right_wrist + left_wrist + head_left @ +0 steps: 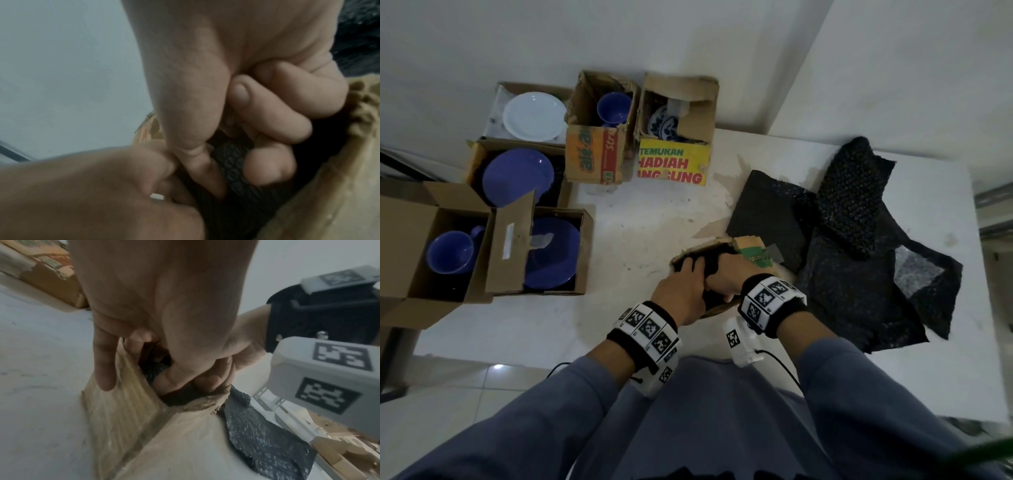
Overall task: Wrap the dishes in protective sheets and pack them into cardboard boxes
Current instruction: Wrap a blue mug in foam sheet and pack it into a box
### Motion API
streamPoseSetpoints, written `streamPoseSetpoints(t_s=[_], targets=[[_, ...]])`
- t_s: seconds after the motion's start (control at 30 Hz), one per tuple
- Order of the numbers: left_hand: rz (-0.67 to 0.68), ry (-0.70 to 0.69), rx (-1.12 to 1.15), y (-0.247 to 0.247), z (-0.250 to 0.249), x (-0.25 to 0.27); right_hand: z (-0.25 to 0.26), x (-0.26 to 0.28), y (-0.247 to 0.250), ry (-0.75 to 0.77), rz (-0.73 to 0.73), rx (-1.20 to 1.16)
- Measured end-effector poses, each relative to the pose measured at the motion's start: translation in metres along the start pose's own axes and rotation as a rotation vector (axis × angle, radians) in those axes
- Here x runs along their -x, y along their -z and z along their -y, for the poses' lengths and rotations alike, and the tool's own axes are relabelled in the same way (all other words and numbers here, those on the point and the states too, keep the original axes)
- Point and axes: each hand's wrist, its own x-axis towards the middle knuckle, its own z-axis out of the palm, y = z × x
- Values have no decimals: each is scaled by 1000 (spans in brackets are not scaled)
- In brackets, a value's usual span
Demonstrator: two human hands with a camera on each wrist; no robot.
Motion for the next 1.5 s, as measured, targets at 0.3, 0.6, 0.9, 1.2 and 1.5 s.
streamPoseSetpoints(t_s=[0.3,0.6,0.9,1.2,1.5], targets=[[90,-29,7,12,5,-11,-5,2,0,-60,50,-53],[51,-68,47,5,12,-10,6,4,3,-101,68,-23],[-317,-232,204,9,42,10,-12,22,-9,-32,-44,-77],[-522,-111,507,7,58,-8,-8,26,0,-74,29,-32],[-436,-3,560,4,58,-29,-8,32,3,-101,69,-19]])
